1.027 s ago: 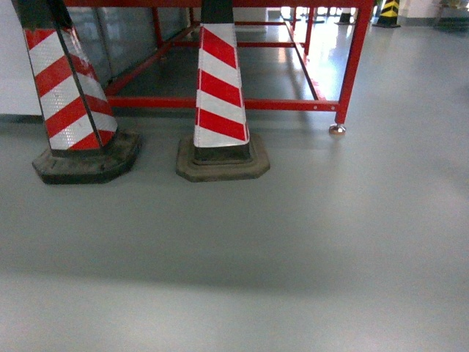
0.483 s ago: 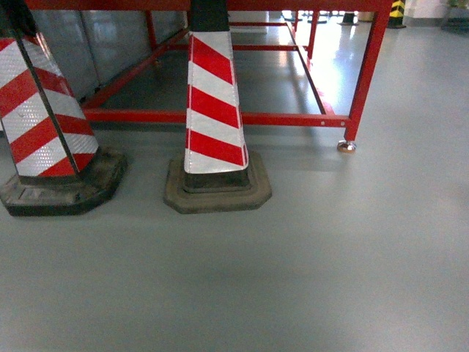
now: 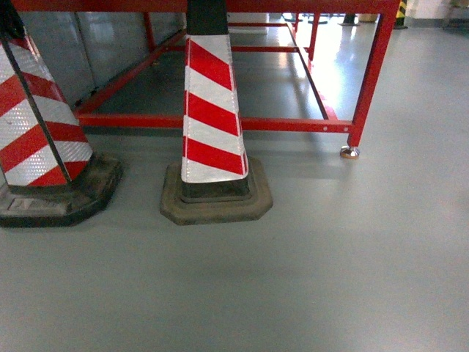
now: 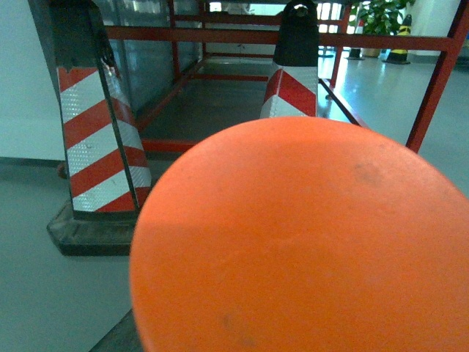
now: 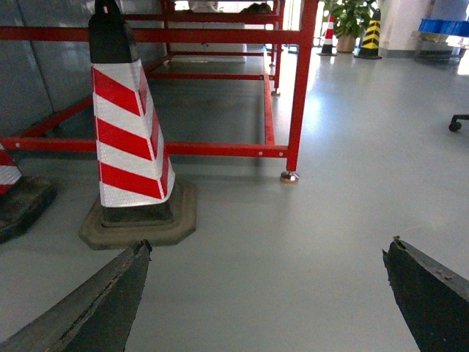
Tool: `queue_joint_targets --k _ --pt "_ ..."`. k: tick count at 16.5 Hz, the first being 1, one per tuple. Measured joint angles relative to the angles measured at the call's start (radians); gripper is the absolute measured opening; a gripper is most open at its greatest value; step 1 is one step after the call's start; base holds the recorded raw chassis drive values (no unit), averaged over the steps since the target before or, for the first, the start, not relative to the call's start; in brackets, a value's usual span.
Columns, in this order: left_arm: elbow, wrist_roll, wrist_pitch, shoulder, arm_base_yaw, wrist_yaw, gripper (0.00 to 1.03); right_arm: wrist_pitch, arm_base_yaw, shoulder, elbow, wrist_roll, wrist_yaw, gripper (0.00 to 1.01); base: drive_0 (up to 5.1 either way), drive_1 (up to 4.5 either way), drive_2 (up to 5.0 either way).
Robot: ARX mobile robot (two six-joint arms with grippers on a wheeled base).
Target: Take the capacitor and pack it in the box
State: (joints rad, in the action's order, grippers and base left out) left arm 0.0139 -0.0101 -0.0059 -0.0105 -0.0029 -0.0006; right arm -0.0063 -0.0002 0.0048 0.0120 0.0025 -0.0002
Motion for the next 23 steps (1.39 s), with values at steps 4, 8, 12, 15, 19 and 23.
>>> queue_joint_targets --k 4,8,12,15,19,23 --pt "0.0 0.0 -0.001 0.0 0.0 0.0 0.44 0.003 0.0 0.0 0.0 0.0 0.0 0.98 0.0 3.96 -4.0" --pt "0.0 0.0 -0.001 0.0 0.0 0.0 0.44 0.002 0.0 0.0 0.0 0.0 0.0 0.98 0.0 3.96 -4.0" --pt "0.0 0.0 -0.001 0.0 0.0 -0.003 0.44 0.006 0.0 0.0 0.0 0.0 0.0 0.98 0.0 3.96 -4.0" --pt "0.0 0.0 0.001 0.0 0.0 0.0 0.44 0.003 0.0 0.0 0.0 0.0 0.0 0.98 0.0 1.61 -1.7" --pt "0.0 0.0 -0.001 0.0 0.0 0.0 0.44 0.002 0.0 0.0 0.0 0.0 0.0 0.98 0.0 0.0 0.0" --pt "0.0 0.0 -0.001 0.0 0.0 0.0 0.44 0.001 0.0 0.0 0.0 0.0 0.0 0.98 0.0 0.0 0.0"
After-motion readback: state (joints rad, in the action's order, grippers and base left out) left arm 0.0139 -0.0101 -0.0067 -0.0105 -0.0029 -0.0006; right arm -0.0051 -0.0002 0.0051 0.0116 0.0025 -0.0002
